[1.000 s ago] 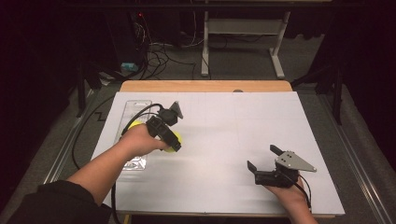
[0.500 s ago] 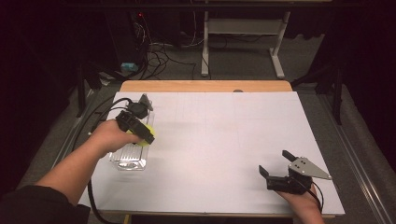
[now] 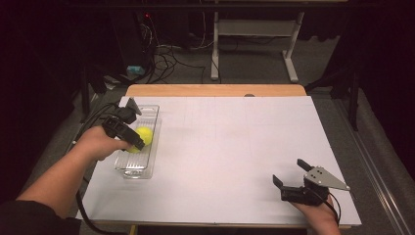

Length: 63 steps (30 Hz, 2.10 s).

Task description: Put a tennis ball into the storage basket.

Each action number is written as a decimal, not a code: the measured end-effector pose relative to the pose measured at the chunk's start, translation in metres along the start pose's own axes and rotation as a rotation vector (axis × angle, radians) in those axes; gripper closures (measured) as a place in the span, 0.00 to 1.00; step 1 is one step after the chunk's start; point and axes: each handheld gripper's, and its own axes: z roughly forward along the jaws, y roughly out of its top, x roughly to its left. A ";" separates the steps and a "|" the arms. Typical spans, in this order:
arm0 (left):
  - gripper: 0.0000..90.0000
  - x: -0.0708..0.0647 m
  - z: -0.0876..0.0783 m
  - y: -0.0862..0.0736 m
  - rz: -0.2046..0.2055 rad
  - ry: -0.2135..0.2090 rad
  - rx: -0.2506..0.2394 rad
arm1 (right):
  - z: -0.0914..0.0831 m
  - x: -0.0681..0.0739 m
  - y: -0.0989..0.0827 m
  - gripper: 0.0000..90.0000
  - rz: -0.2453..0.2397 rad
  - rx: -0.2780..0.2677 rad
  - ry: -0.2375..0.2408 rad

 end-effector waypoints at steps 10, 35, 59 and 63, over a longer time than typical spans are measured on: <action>0.29 0.002 0.019 -0.001 -0.006 -0.002 0.038 | 0.001 0.000 -0.001 0.00 -0.003 0.008 0.003; 0.12 0.005 0.037 -0.005 -0.016 -0.011 0.036 | 0.004 0.003 -0.002 0.00 -0.008 0.015 0.011; 0.00 -0.072 0.034 0.034 0.157 -0.047 -0.002 | 0.004 0.004 -0.002 0.00 -0.012 0.015 0.015; 0.01 -0.087 0.036 0.042 0.186 -0.053 -0.005 | 0.004 0.003 -0.002 0.00 -0.013 0.014 0.014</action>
